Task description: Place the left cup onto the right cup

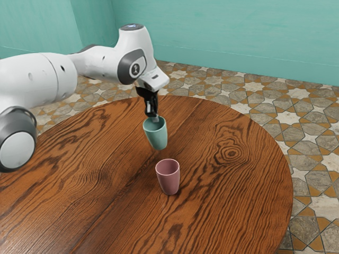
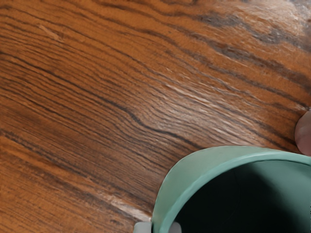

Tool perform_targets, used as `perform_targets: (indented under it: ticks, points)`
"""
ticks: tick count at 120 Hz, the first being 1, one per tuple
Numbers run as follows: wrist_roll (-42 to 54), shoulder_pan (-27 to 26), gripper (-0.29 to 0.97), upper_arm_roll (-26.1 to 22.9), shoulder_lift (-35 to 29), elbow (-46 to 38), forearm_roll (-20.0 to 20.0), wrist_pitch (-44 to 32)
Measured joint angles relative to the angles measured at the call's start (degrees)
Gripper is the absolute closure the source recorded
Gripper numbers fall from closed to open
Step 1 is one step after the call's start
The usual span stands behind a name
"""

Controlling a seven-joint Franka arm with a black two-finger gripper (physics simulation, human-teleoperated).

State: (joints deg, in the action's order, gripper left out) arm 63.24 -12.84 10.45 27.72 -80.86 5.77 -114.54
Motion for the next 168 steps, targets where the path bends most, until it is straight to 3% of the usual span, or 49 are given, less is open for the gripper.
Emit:
perform_targets:
  ticks: [103, 168]
  points:
    - [-1.7, -4.7, 0.79, 0.0, -10.3, -8.5, 0.0, 2.2]
    - [-4.1, -7.5, 0.79, 0.0, -12.1, -11.7, 0.0, 3.9]
